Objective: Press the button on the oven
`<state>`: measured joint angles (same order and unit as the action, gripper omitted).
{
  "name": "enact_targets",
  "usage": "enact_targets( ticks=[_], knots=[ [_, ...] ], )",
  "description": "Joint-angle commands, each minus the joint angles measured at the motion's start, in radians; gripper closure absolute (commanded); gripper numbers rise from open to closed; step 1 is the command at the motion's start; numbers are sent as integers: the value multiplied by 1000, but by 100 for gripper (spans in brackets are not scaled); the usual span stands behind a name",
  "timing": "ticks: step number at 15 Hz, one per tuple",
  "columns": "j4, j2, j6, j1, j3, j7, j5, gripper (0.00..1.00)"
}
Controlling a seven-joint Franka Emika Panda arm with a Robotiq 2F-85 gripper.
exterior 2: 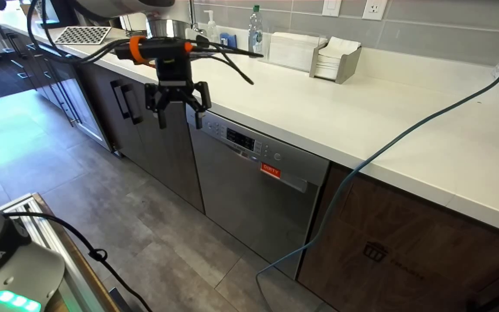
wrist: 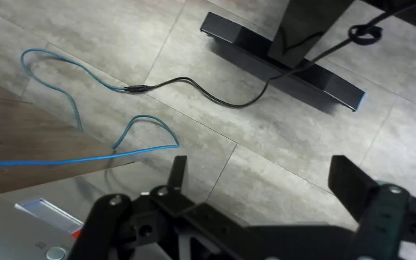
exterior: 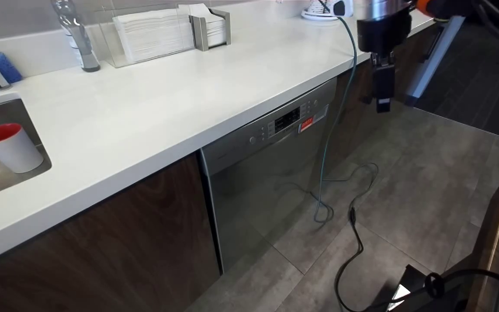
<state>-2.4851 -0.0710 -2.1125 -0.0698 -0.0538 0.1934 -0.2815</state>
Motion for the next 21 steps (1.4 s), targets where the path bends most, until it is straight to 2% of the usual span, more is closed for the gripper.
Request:
enact_targets(
  ticks=[1, 2, 5, 8, 12, 15, 18, 21],
  knots=[
    [133, 148, 28, 2, -10, 28, -176, 0],
    [58, 73, 3, 3, -4, 11, -98, 0],
    [108, 135, 4, 2, -4, 14, -149, 0],
    [95, 127, -29, 13, 6, 47, -175, 0],
    [13, 106, -221, 75, 45, 268, -84, 0],
    [-39, 113, -347, 113, 57, 471, 36, 0],
    [-78, 125, -454, 134, 56, 675, 157, 0],
    [-98, 144, -540, 135, 51, 814, 208, 0]
  ],
)
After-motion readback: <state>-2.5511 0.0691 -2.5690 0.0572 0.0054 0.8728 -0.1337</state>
